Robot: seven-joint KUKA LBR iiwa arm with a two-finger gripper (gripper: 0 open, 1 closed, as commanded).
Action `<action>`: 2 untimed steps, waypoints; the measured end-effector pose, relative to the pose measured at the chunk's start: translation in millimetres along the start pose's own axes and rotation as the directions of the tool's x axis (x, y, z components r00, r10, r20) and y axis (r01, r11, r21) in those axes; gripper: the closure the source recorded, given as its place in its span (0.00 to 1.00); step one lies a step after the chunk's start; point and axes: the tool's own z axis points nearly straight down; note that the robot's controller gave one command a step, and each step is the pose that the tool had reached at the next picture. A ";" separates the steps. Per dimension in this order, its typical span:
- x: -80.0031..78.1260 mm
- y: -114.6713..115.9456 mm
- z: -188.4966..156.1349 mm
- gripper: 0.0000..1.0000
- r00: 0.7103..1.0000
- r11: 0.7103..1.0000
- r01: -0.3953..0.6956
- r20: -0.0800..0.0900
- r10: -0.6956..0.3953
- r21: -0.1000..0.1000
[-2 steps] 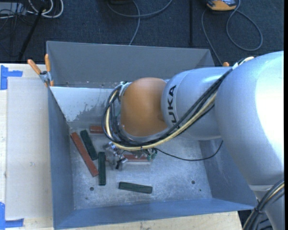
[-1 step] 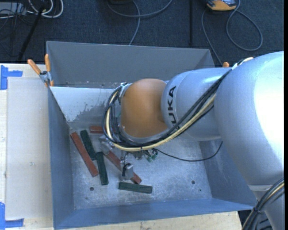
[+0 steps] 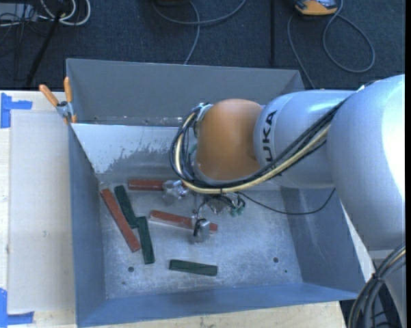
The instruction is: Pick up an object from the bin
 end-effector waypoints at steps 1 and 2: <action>-0.4 3.5 -0.4 1.00 1.000 1.000 0.003 -0.001 -0.003 -0.004; 15.6 -13.3 -0.1 1.00 1.000 1.000 0.017 0.000 -0.017 -0.005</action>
Offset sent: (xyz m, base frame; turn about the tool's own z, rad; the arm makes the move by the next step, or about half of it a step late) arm 0.0000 0.0000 0.0000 0.0000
